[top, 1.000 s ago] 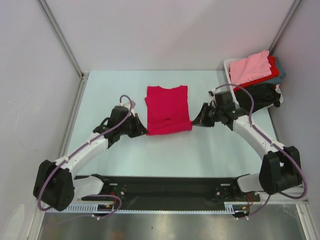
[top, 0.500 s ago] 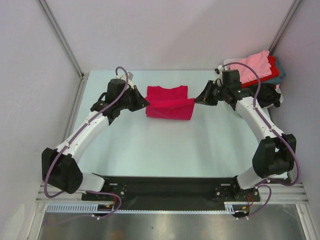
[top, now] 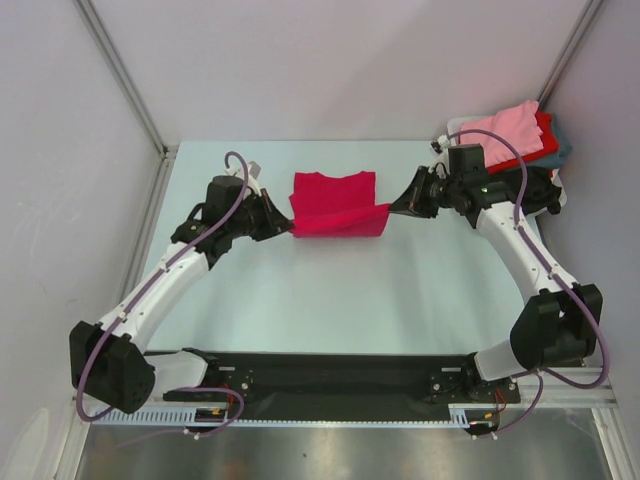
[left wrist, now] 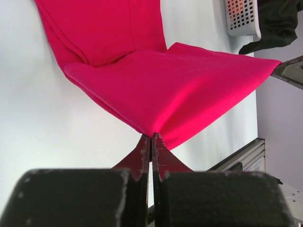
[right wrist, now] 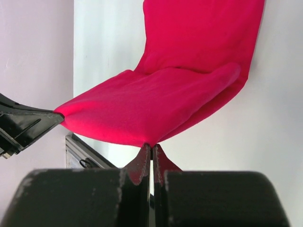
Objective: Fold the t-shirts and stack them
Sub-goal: Fold the tshirt
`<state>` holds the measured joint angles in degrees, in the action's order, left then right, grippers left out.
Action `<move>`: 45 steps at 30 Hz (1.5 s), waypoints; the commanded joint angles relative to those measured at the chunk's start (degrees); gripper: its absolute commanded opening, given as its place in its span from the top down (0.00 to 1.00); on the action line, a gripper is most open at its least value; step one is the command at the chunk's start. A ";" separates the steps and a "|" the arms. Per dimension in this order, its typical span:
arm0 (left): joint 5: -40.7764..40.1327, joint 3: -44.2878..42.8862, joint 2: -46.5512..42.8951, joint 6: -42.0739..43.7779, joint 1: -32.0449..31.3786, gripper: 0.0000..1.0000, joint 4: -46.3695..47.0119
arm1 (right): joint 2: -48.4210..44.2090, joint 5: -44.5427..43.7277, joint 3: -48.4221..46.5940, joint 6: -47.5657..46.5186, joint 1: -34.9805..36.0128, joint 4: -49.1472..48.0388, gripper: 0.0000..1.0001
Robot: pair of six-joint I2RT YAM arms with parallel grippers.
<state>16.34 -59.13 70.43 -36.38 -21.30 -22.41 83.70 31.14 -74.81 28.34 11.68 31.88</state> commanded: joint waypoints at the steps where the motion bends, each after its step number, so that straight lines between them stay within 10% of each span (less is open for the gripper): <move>1: -0.34 -1.24 -0.04 1.40 1.26 1.00 0.35 | -1.09 -0.37 -0.34 0.05 -0.35 -1.38 1.00; 34: 7.03 -56.96 58.04 -2.99 12.68 0.97 1.93 | 54.44 5.42 -52.79 11.11 -6.67 -7.26 0.99; 35: 7.48 -58.19 59.89 -3.43 12.77 0.94 3.33 | 56.64 6.56 -54.73 12.08 -7.02 -8.49 0.92; 37: 9.23 -61.43 66.37 -5.10 13.39 0.56 9.36 | 61.11 6.49 -57.19 14.45 -7.37 -13.67 0.52; 38: 9.93 -63.02 68.76 -6.06 13.65 0.47 10.54 | 61.75 6.05 -56.60 16.38 -7.55 -16.21 0.01; 42: 9.68 -65.50 71.60 -4.93 14.36 0.12 12.04 | 61.15 5.78 -50.81 15.26 -7.55 -26.85 0.00; 45: 7.49 -59.80 67.74 -2.30 14.09 0.12 14.06 | 58.86 3.76 -45.79 11.50 -7.38 -26.70 0.11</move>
<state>24.25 -119.85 143.24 -40.84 -7.18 -13.91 146.63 35.75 -122.63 42.15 3.88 11.81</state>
